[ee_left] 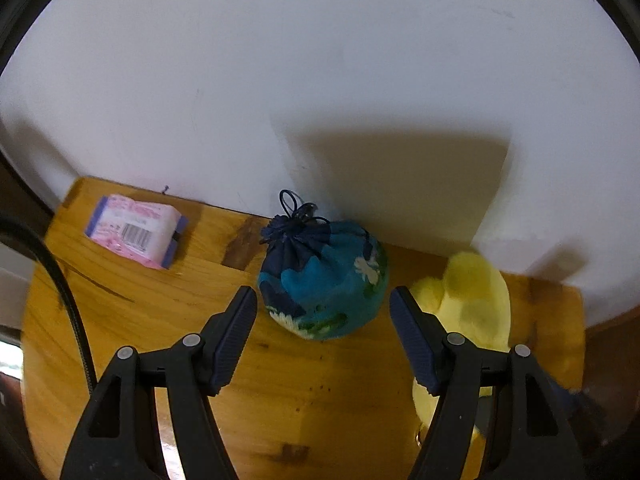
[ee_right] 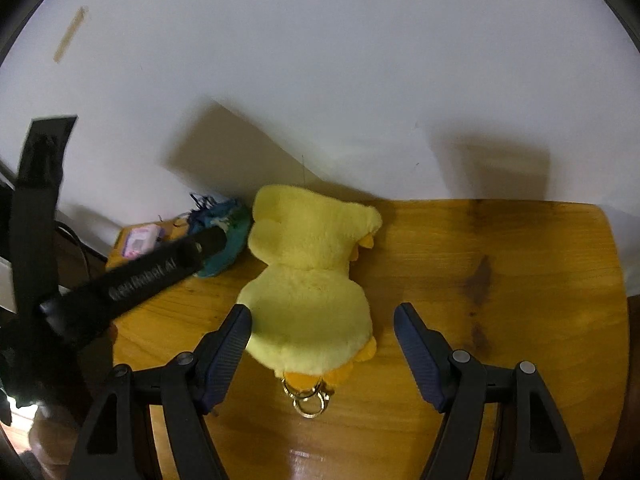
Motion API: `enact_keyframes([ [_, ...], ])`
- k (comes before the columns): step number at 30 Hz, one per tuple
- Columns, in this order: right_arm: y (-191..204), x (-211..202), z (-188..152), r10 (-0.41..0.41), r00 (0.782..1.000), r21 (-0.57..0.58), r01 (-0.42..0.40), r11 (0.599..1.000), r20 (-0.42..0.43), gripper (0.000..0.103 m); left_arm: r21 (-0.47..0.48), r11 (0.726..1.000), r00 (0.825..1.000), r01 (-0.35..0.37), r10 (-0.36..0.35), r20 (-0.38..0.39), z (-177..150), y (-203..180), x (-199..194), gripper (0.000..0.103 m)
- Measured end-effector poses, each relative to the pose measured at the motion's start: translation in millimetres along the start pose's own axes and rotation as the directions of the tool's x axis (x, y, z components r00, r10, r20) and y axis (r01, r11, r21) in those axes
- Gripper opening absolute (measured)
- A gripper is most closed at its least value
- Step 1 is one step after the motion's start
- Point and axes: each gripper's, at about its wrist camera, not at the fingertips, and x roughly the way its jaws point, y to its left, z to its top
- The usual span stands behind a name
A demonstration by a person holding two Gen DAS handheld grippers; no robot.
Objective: Organize objects
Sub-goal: 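Grasp the blue pouch with the left tool while the right tool grasps the yellow duck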
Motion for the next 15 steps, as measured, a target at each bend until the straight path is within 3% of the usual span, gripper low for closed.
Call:
enact_keyframes([
  [15, 3, 15, -8, 0.074, 0.997, 0.025, -0.074, 0.997, 0.009, 0.071, -0.01, 1.0, 1.0, 0.005, -0.005, 0.005, 0, -1, 12, 0.073],
])
